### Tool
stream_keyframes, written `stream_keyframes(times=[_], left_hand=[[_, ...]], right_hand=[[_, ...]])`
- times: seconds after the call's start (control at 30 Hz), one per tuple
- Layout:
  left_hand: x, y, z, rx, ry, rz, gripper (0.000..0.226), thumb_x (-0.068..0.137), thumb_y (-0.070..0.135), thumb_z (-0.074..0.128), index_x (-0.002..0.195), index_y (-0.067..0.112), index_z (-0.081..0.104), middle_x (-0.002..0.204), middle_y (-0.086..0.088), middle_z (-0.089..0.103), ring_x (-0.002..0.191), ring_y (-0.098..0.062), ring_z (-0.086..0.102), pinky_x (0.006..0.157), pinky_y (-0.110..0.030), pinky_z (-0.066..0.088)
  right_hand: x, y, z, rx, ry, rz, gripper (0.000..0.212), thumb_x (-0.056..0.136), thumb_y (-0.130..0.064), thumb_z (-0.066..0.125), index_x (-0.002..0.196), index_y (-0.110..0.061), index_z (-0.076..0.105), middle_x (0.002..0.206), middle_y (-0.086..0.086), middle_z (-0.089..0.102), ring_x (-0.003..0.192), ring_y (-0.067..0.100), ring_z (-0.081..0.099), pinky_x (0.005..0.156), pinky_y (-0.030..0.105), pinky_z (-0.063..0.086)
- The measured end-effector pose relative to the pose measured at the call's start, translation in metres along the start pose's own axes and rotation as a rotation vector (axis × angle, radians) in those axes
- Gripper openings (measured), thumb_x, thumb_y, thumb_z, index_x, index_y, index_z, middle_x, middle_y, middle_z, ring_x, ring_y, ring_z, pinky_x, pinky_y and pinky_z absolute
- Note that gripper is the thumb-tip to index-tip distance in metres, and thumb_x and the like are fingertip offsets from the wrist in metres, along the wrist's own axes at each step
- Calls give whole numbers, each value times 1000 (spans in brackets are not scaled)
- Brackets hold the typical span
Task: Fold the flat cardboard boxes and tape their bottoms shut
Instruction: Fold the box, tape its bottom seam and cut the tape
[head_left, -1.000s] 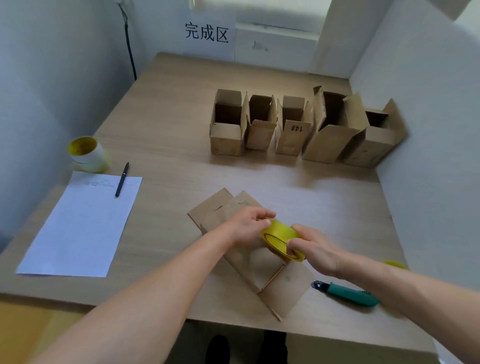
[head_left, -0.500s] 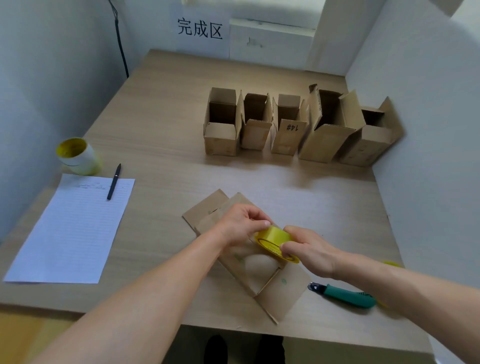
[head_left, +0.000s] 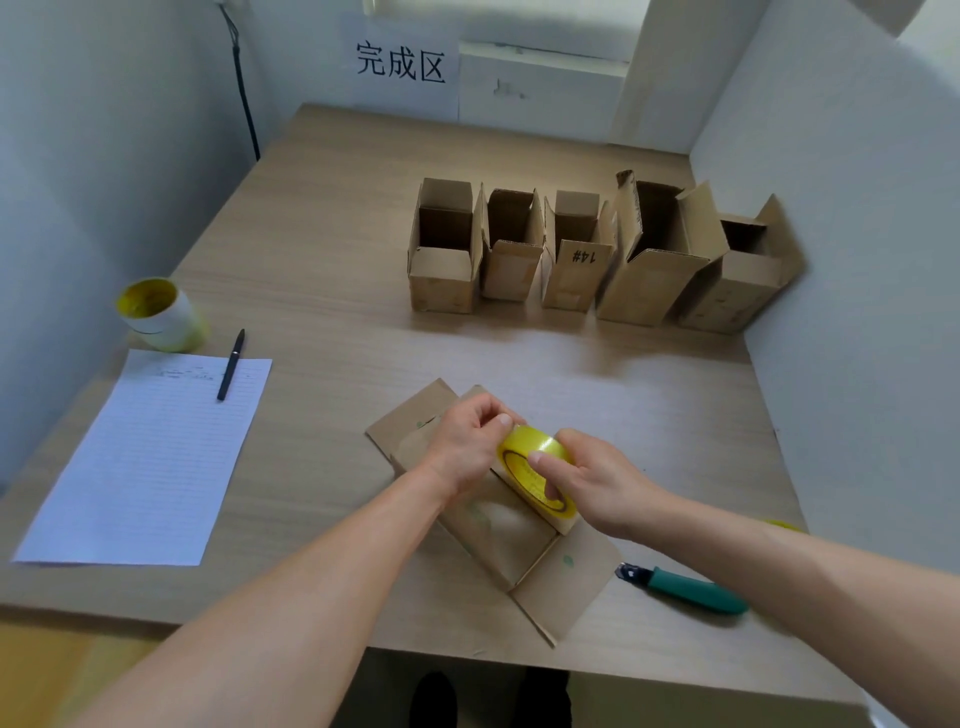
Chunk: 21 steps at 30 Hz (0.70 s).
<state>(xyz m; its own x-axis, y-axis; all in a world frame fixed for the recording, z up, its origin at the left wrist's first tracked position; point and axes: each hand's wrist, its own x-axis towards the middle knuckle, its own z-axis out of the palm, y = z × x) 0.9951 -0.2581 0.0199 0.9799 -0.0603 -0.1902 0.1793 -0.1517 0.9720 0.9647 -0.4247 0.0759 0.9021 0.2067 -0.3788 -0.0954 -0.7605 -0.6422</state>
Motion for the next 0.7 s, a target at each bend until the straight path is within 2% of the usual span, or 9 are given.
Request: stream_keyframes(times=[0.1,0.17,0.23,0.33,0.4,0.47,0.53,0.6,0.7], left_hand=[[5,-4,-5,87,109,-38,16,84,23,50,69,21,57,75,-2,65,77,-22,58,80,-41,49],[9,-6,-7,127,120,-84,22,91,17,50,70,20,53,71,0,63,76,-23,59,82,-41,50],[8,-5,-9,165,128,-109,28,96,7,48,70,19,51,69,2,61,71,-19,58,74,-33,47],[7,-5,-11,214,142,-137,30,98,8,46,71,19,48,64,4,56,58,-7,52,59,-27,38],[8,-10,-18,222,169,-170,27,97,15,47,70,18,48,63,1,57,61,-20,59,63,-32,46],[13,-25,-29,199,197,-212,21,88,28,46,71,17,51,64,-6,60,72,-38,66,72,-50,56],[15,-38,-38,237,191,-230,21,89,29,46,73,17,52,69,-10,61,76,-42,68,74,-56,57],[13,-40,-41,283,203,-239,22,96,21,46,74,17,52,70,-9,60,74,-39,69,72,-55,58],[14,-31,-44,336,243,-198,20,96,17,46,76,16,51,71,-9,61,74,-37,66,72,-49,57]], right_hand=[[5,-9,0,48,85,32,30,85,-47,70,86,-20,58,75,-2,68,72,17,62,69,37,51],[4,-15,-1,-31,108,14,33,75,-38,79,97,-21,61,87,-1,67,83,20,61,71,34,50],[2,-23,1,-114,125,-31,46,75,-27,75,118,-23,59,106,-3,66,97,23,61,80,31,50],[-4,-31,12,-159,154,-104,74,79,-21,67,145,-27,36,123,4,62,110,27,59,84,29,47],[-11,-30,18,-213,127,-155,80,77,-21,64,146,-31,26,107,4,63,98,29,60,76,32,45],[-20,-21,20,-264,104,-207,81,76,-23,63,145,-37,22,90,-1,56,83,30,55,70,32,40],[-24,-11,20,-308,95,-256,80,78,-26,64,145,-43,24,86,-6,50,79,29,52,69,29,35],[-23,-6,21,-311,73,-312,78,80,-27,63,146,-45,27,93,-2,56,86,31,57,71,28,36],[-15,0,28,-327,46,-401,75,79,-24,62,146,-41,34,121,4,64,98,30,58,76,27,39]])
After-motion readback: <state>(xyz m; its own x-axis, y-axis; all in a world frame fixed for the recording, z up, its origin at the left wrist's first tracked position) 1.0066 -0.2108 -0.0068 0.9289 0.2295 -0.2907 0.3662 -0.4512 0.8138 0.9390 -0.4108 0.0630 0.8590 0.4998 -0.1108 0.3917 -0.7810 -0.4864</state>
